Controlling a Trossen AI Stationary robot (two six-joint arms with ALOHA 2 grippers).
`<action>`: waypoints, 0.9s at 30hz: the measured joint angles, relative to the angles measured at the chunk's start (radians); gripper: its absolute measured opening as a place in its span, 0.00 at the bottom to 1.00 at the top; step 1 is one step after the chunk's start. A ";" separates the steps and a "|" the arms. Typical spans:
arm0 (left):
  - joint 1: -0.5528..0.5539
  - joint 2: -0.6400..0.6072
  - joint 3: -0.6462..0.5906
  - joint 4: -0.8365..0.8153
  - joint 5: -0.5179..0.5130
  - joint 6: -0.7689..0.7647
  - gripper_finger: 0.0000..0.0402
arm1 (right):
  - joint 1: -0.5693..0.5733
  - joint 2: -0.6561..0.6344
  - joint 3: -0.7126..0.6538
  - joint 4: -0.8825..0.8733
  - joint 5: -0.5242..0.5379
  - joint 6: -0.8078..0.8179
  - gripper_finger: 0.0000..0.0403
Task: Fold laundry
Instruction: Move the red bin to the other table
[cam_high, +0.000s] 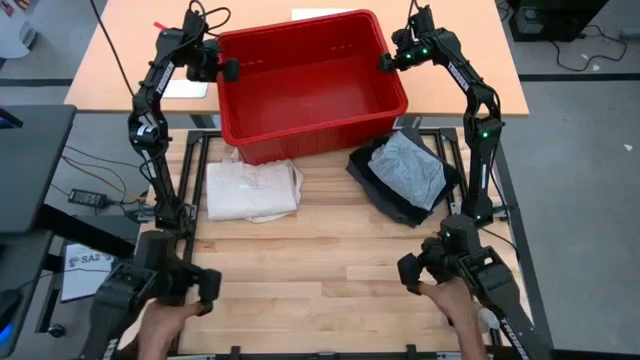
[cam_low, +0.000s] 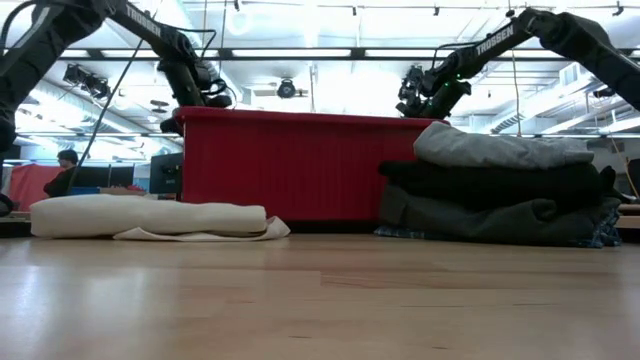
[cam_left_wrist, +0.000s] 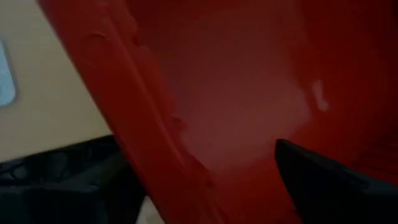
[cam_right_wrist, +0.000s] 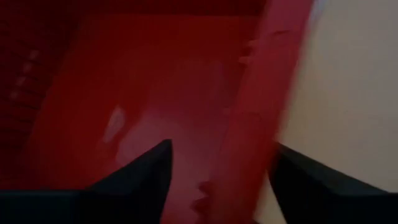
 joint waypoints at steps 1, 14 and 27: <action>-0.004 0.006 0.000 0.011 -0.002 -0.001 0.79 | 0.000 0.003 0.000 0.001 -0.022 0.000 0.63; -0.023 0.043 0.000 0.177 0.009 -0.067 0.29 | 0.004 0.009 0.000 0.048 0.041 0.034 0.26; -0.071 -0.142 0.016 0.529 -0.067 0.257 0.28 | 0.052 -0.053 -0.001 0.200 0.131 -0.295 0.29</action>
